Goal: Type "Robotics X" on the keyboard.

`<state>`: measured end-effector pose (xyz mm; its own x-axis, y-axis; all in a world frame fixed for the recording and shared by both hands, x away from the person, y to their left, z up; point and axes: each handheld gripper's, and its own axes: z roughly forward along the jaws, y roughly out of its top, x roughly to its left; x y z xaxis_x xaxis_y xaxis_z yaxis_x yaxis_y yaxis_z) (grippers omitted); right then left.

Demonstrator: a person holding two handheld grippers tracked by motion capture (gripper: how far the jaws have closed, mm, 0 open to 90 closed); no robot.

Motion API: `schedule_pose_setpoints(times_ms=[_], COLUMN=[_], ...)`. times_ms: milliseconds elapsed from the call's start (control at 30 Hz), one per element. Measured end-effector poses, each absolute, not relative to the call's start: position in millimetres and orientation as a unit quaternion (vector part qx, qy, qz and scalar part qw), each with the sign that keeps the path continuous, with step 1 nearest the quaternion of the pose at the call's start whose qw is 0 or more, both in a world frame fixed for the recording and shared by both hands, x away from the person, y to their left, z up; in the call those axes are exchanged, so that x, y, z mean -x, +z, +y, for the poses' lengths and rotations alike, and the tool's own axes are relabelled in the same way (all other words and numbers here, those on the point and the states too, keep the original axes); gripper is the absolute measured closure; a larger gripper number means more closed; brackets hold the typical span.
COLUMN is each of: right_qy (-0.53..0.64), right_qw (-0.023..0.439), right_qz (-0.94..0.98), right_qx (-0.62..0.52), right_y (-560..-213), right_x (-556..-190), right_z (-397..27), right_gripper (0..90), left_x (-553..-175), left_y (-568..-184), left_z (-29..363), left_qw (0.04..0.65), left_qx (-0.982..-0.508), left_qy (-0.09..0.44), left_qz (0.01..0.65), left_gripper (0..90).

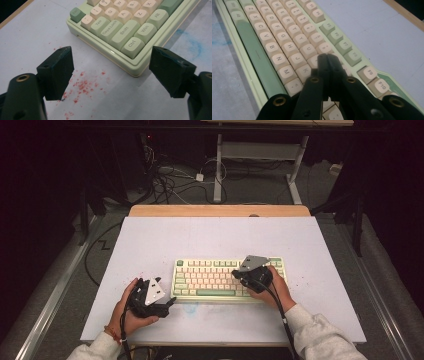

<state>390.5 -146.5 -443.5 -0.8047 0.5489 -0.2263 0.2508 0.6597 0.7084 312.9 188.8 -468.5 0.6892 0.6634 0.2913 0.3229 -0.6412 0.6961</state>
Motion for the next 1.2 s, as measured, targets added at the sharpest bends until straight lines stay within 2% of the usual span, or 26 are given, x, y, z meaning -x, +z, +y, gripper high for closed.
schedule_pose_setpoints(times_ms=[433,567,933,1200], right_qy=[0.329,0.321,0.376,0.412], right_qw=[0.218,0.202,0.227,0.25], right_qz=[0.889,0.895,0.867,0.845], right_qx=[-0.233,-0.234,-0.235,-0.23], right_y=[-452,-453,-429,-416], right_x=[-401,-403,-388,-374], right_z=[-141,-141,-158,-177], right_gripper=[90.0,90.0,89.8,84.6], left_x=[-314,-314,-315,-314], left_y=[-470,-471,-472,-472], left_z=[187,186,184,183], left_qw=[0.306,0.303,0.298,0.297], left_qx=[-0.867,-0.869,-0.874,-0.877], left_qy=[0.273,0.271,0.265,0.261], left_qz=[0.284,0.282,0.277,0.275], left_gripper=[18.8,18.8,18.8,18.9])
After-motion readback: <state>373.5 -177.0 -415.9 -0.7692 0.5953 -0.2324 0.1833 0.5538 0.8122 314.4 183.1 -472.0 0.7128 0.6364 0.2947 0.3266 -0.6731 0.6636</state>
